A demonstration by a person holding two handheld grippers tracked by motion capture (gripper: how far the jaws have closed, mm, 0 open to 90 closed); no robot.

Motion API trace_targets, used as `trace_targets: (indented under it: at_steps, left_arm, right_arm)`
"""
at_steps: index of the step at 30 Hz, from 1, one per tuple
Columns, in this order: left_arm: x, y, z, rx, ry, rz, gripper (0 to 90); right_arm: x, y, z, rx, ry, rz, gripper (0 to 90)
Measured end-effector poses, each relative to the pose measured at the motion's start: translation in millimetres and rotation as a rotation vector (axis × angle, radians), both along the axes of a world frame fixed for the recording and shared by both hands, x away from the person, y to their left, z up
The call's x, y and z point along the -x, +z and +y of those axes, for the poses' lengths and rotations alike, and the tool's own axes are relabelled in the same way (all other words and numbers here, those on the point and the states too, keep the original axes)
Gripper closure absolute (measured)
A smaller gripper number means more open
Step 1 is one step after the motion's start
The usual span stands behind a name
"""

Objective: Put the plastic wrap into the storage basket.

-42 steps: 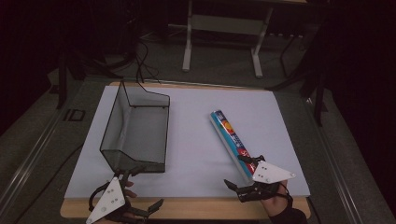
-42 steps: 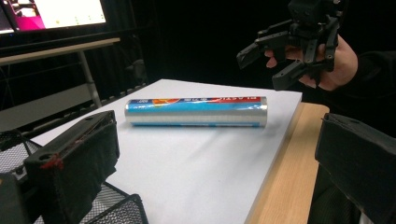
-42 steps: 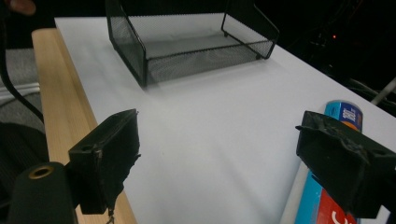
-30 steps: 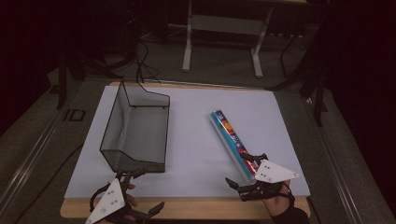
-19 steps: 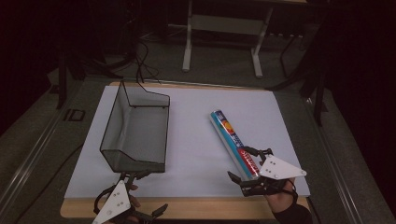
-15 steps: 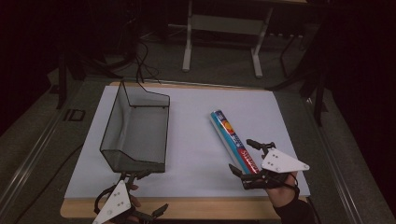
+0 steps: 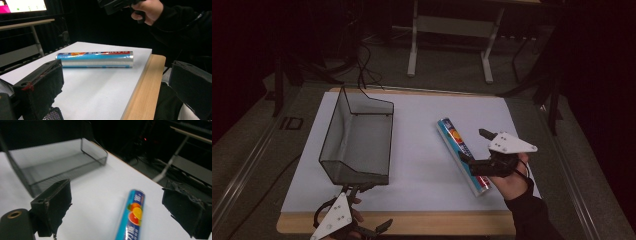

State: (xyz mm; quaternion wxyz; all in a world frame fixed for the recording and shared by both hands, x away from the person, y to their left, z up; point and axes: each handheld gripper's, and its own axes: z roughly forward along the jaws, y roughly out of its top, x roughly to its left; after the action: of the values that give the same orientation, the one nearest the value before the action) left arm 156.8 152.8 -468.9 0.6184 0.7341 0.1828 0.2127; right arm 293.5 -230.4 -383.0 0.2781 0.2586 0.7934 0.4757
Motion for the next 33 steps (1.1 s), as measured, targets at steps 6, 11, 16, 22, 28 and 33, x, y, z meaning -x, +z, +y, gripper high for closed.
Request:
trace_targets:
  at_steps: [6,11,16,22,28,33]
  left_arm:
    - [0.1,0.0,-0.6,-0.005,0.000,-0.003,0.3]
    - [0.0,0.1,-0.5,-0.009,0.002,-0.003,0.3]
    - [0.1,0.1,-1.0,-0.006,-0.002,0.000,0.3]
    - [0.0,0.0,-0.7,-0.011,-0.003,0.001,0.3]
    - [-0.2,0.0,-0.3,-0.012,0.000,-0.001,0.3]
    - [-0.1,-0.3,-0.5,-0.011,-0.003,0.001,0.3]
  right_arm:
    - [-23.9,-2.5,1.8,0.024,-0.048,0.068,9.1]
    - [-46.1,-12.3,4.1,0.058,-0.085,0.141,9.3]
    - [-58.7,-21.5,7.6,0.076,-0.110,0.203,9.3]
    - [-76.2,-36.0,14.3,0.102,-0.133,0.291,10.5]
    - [-97.8,-56.7,15.7,0.120,-0.180,0.401,13.0]
    - [-107.2,-77.5,16.5,0.153,-0.209,0.469,14.0]
